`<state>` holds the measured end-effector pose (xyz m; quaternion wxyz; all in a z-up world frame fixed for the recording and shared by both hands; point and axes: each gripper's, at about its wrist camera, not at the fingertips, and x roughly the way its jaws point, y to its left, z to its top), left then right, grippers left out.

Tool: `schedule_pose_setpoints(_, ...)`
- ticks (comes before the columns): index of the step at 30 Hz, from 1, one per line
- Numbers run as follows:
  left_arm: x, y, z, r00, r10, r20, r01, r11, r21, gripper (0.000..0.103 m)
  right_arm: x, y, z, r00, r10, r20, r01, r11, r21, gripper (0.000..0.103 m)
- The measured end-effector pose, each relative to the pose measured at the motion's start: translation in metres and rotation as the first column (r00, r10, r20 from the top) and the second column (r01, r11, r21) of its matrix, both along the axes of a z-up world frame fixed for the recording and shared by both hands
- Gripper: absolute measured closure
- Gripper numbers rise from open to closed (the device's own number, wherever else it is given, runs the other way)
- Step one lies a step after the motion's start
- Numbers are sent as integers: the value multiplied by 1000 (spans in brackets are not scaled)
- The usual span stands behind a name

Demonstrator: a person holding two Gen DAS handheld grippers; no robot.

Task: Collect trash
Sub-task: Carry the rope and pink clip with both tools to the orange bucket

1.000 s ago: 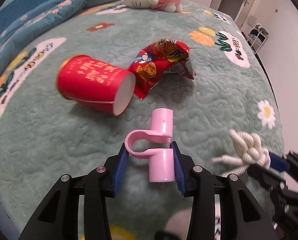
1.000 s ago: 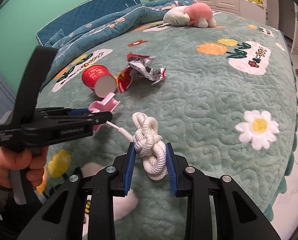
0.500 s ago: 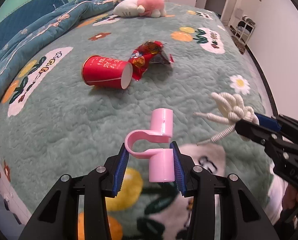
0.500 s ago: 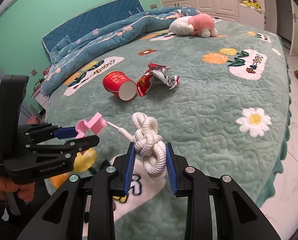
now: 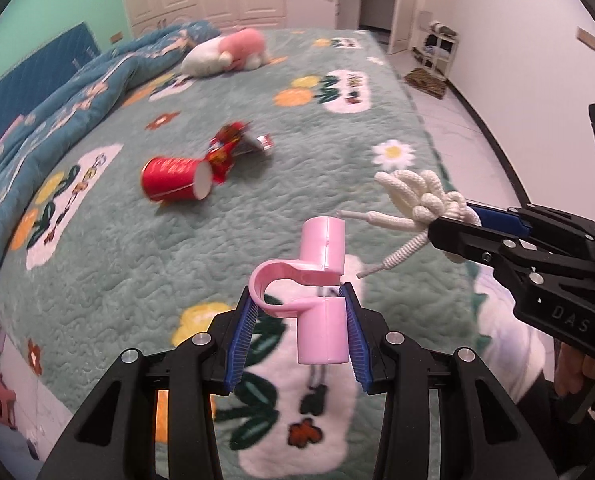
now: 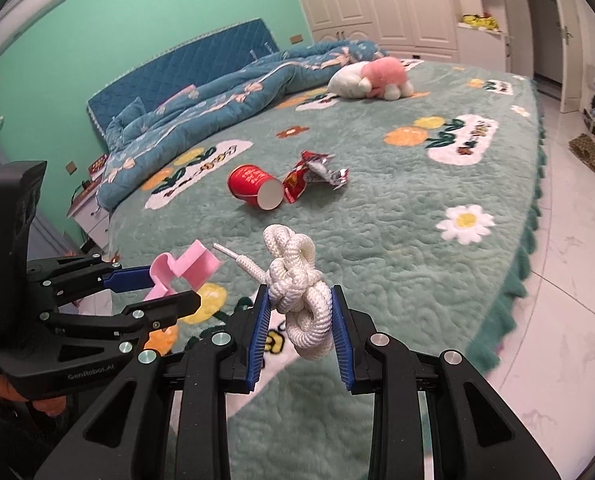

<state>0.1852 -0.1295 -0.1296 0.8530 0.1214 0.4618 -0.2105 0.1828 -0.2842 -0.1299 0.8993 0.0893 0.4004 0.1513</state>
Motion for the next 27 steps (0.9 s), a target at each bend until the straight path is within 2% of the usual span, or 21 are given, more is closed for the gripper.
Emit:
schedule_pose_setpoints(7,-34,-46,14,989,-143,42,142,990,11,59,-57,-39,19,991,-122,49,121,993,10,73)
schedule_pose_setpoints(13,-68,-105,21,950,-304,67,303,952,33,59,-116,-94,27,957,-279,78,279,960,22,73)
schedule_pose_setpoints(16,-87,-136,20,915,-396,70,394,918,47,59,-143,-121,27,933,-351,83,350,936,25,73)
schedule_pose_setpoints(19,-108,-171,17,872,-484,68,480,875,62,59,-183,-158,23,888,-452,79,451,892,31,73)
schedule_pose_setpoints(22,-130,-206,11,819,-571,58,566,821,76,59,-215,-185,17,848,-526,68,525,851,33,73)
schedule_pose_setpoints(27,-162,-257,-6,731,-682,13,679,729,89,59,-275,-233,-2,757,-652,27,652,758,33,73)
